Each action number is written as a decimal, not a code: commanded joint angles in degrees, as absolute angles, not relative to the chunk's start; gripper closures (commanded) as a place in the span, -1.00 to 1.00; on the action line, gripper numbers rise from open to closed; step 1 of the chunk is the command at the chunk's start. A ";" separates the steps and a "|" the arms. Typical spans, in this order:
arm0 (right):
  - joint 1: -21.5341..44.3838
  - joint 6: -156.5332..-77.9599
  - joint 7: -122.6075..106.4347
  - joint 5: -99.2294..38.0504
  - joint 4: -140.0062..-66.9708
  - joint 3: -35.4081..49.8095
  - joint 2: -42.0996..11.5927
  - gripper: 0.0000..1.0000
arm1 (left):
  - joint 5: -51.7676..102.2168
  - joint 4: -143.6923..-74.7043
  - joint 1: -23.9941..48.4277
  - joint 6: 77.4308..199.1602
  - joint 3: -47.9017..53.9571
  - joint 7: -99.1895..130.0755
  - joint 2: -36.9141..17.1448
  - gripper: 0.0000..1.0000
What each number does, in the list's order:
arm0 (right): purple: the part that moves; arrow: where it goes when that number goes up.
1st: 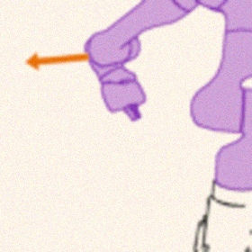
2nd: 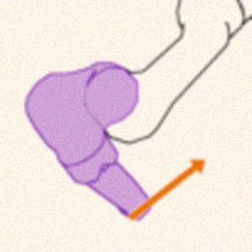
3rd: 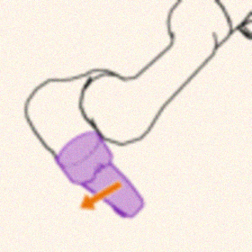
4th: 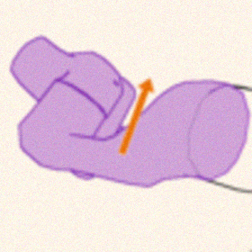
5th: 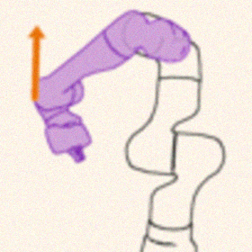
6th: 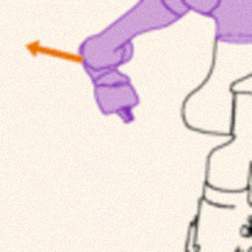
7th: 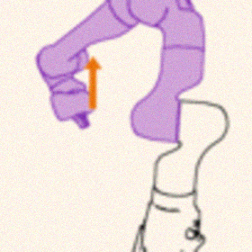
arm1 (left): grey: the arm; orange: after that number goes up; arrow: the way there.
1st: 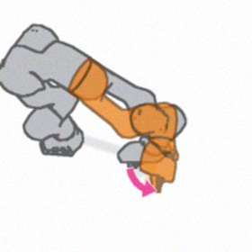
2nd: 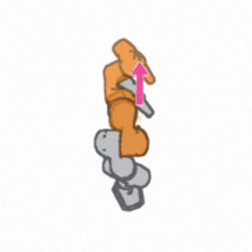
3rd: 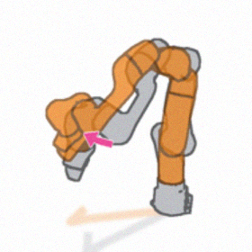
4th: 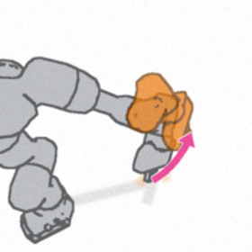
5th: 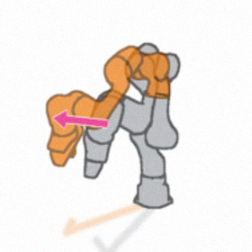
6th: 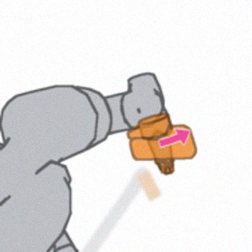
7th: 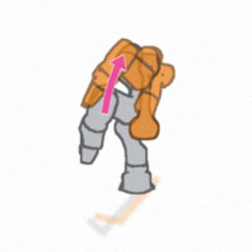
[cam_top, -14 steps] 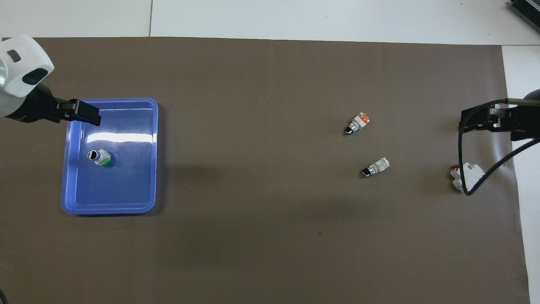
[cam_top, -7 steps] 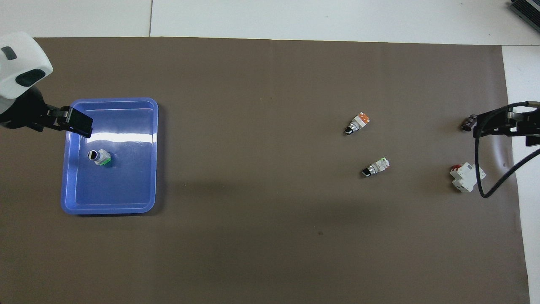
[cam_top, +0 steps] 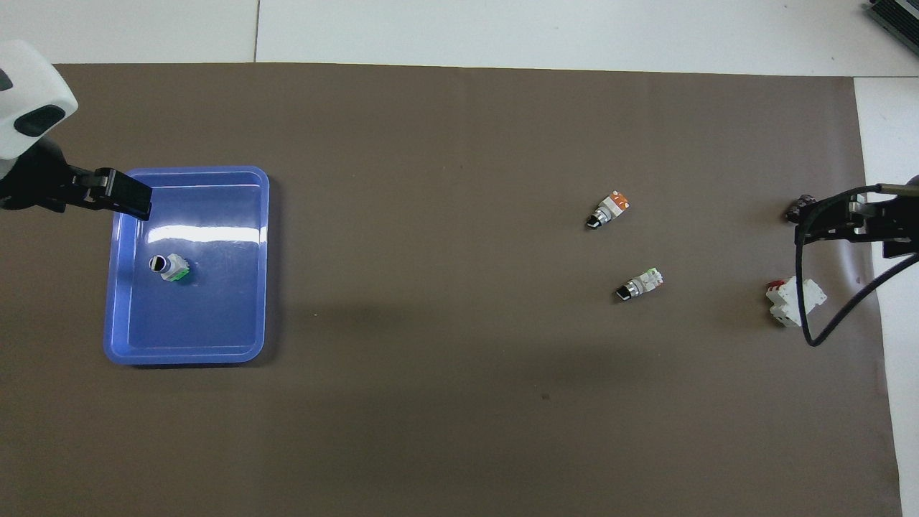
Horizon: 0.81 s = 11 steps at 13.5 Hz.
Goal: Turn and place switch with both arms
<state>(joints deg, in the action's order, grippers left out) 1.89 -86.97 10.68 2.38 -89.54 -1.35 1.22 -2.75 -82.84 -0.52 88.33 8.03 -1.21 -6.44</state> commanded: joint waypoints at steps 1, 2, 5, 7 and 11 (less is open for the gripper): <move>1.93 -86.84 9.49 1.76 -91.41 -1.67 2.90 -1.00 | -3.08 -84.64 -0.70 91.84 7.65 -0.62 -5.36 -1.00; 1.93 -86.92 9.41 1.76 -91.41 -1.67 2.90 -1.00 | -2.29 -84.73 -0.79 92.54 7.56 -0.53 -5.36 -1.00; 1.93 -86.14 9.32 1.67 -91.06 -1.58 2.81 -1.00 | -0.45 -85.08 -1.76 92.90 7.47 0.70 -5.36 -1.00; 1.15 -86.57 9.49 -2.26 -91.23 -1.76 2.81 -1.00 | -0.35 -85.08 -1.76 92.90 7.47 0.70 -5.36 -1.00; 1.14 -86.40 9.32 -1.50 -92.19 -2.02 2.90 -1.00 | -0.35 -85.25 -1.76 93.08 7.47 0.62 -5.27 -1.00</move>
